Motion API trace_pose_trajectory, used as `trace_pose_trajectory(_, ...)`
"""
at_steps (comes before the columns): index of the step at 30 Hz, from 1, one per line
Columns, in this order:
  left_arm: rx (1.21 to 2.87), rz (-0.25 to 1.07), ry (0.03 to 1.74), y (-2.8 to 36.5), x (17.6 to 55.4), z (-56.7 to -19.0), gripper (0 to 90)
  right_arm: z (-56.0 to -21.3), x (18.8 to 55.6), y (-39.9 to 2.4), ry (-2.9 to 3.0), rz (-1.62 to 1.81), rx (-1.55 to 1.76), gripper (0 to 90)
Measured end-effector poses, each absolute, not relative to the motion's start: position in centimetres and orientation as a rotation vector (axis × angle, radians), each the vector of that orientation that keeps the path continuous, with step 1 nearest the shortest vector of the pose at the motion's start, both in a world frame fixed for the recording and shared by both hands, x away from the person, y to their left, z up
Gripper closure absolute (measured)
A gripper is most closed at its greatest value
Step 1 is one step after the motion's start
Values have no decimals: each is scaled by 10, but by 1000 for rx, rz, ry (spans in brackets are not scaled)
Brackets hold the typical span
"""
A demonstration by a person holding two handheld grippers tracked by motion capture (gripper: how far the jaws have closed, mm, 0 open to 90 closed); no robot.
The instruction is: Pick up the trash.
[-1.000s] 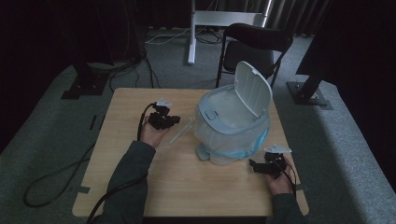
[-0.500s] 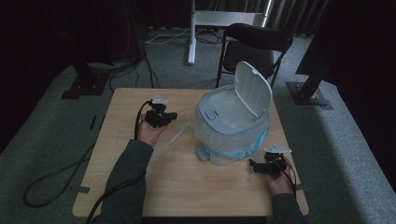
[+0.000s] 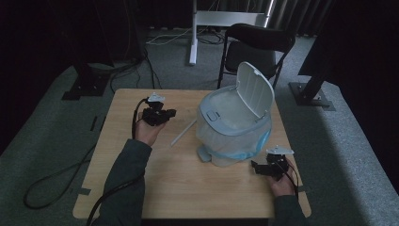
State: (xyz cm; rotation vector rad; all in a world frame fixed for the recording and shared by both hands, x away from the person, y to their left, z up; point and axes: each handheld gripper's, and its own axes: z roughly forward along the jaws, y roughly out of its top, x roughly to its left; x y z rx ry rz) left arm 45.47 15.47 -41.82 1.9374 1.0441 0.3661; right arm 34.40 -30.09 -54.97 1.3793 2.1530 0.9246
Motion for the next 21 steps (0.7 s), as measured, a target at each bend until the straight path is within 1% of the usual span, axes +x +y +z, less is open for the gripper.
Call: trace_pose_trajectory(21,1881,411,1033,165,449,-398,861,-550,344,-301,2153,924,1381,113)
